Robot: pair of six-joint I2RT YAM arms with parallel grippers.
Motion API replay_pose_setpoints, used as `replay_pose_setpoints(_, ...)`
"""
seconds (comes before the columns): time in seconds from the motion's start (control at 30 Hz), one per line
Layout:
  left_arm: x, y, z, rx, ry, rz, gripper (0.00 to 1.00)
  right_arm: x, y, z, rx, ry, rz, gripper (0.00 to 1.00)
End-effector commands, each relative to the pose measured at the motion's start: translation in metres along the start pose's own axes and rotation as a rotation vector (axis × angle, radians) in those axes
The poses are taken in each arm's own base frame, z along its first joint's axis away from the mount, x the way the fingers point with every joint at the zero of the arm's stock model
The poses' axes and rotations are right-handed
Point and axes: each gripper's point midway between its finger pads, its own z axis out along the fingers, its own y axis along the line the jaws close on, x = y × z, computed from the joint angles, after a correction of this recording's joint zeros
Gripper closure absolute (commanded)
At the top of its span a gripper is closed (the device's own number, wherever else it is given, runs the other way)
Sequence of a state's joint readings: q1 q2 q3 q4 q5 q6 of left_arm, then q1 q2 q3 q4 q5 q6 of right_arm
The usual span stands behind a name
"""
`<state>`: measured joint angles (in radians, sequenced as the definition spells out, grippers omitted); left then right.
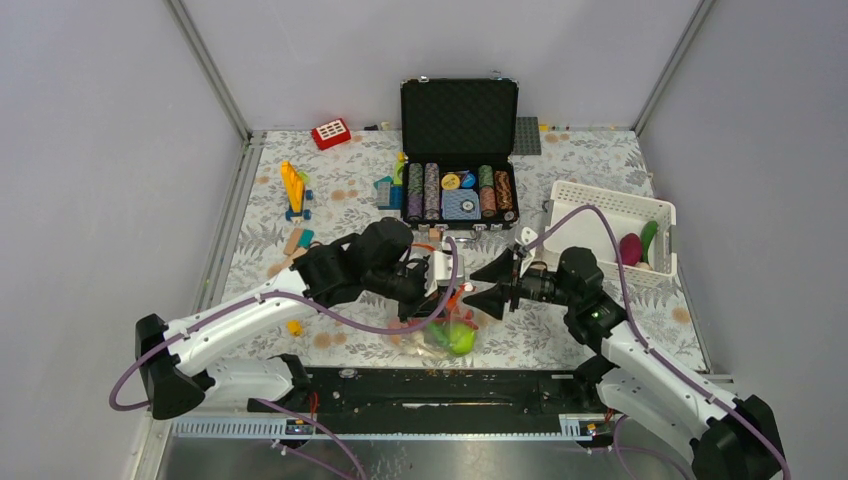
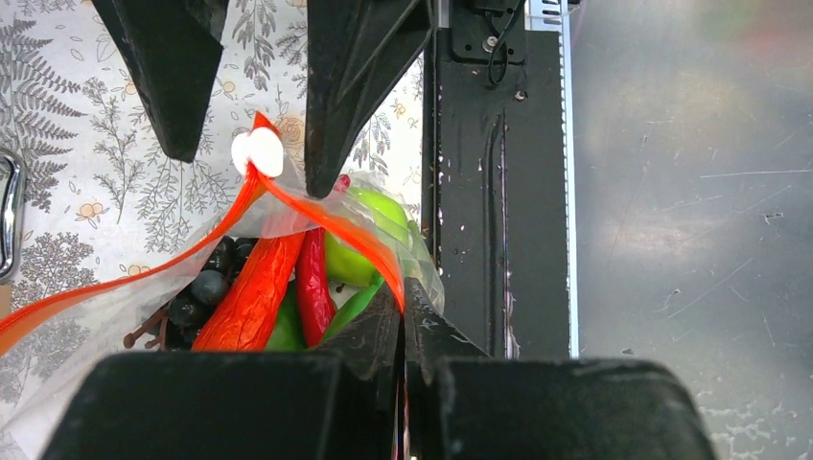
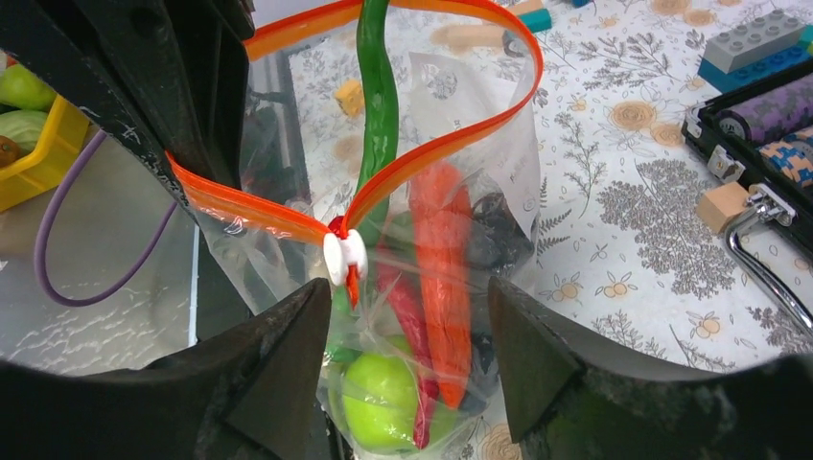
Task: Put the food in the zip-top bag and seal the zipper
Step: Zip the zipper food storage bag at the center of the board.
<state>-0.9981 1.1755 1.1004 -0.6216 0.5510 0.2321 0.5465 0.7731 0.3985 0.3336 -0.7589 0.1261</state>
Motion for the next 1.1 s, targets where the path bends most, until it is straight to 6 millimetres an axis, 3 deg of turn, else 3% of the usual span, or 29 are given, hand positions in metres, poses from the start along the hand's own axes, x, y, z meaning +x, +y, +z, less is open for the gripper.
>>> replay_pose_setpoints(0.0, -0.017, 0.004, 0.0, -0.03, -0.061, 0.028, 1.0, -0.015, 0.004, 0.007, -0.063, -0.085, -0.066, 0.37)
replay_pose_setpoints(0.13, -0.018, 0.003, -0.001, -0.035, -0.073, 0.027, 1.0, -0.014, 0.008, 0.011, -0.116, -0.085, -0.062, 0.47)
replay_pose_setpoints(0.4, -0.016, 0.003, -0.001, -0.041, -0.091, 0.027, 1.0, -0.018, 0.024, 0.013, -0.228, -0.131, -0.066, 0.48)
replay_pose_setpoints(0.63, -0.018, 0.001, -0.003, -0.038, -0.106, 0.033, 1.0, -0.017, 0.022, 0.018, -0.231, -0.129, -0.059, 0.6)
replay_pose_setpoints(0.9, -0.018, 0.002, -0.008, -0.074, -0.133, 0.035, 1.0, -0.014, 0.023, 0.018, -0.236, -0.129, -0.075, 0.99)
replay_pose_setpoints(1.07, -0.019, 0.01, -0.014, -0.138, -0.145, 0.025, 0.95, -0.026, 0.032, 0.012, -0.254, -0.154, -0.113, 1.0)
